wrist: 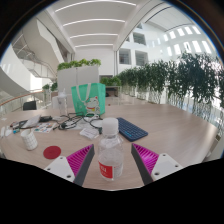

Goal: Pour water

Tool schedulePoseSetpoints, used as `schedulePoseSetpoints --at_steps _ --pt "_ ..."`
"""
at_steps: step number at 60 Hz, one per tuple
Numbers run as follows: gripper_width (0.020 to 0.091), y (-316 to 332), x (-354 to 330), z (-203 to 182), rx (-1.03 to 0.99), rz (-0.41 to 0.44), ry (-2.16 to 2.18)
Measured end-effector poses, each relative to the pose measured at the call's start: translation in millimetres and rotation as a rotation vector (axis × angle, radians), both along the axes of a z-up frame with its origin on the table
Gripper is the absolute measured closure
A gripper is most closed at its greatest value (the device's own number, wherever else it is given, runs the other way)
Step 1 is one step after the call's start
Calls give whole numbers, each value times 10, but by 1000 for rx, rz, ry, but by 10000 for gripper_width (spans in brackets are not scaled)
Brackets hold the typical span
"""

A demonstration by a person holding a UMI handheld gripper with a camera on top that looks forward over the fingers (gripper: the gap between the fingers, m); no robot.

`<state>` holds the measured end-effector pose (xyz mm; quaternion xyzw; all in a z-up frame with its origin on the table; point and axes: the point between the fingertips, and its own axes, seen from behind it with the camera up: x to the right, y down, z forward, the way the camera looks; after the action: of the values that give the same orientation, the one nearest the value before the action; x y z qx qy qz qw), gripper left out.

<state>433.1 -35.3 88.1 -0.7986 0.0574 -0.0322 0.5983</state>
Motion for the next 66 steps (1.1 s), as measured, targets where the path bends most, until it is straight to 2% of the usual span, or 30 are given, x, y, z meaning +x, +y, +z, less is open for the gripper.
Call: schedulePoseSetpoints --at_steps 5,7,9,11,15,19,28,32,41,47,50,58,66 --pt "294 228 48 -128 -3 6 -11" --pt "329 301 41 -140 6 10 -12" --pt "420 397 25 -175 15 19 -10" --pt "575 385 11 -207 6 19 -10" --pt "579 448 44 -200 31 -11 -16" --pt "613 433 71 -190 49 -48 -20" --pt "727 486 73 -259 -33 -110 9" --pt "727 492 -55 -98 -50 -104 25" --pt "729 635 -553 869 -14 -29 -232" --pt "724 861 -1154 1156 -55 42 -566" --pt "729 946 -1435 1215 -93 103 -767" --pt "728 1191 -2206 1059 -177 255 -1327" --pt "732 1363 -2588 844 -269 349 -1777"
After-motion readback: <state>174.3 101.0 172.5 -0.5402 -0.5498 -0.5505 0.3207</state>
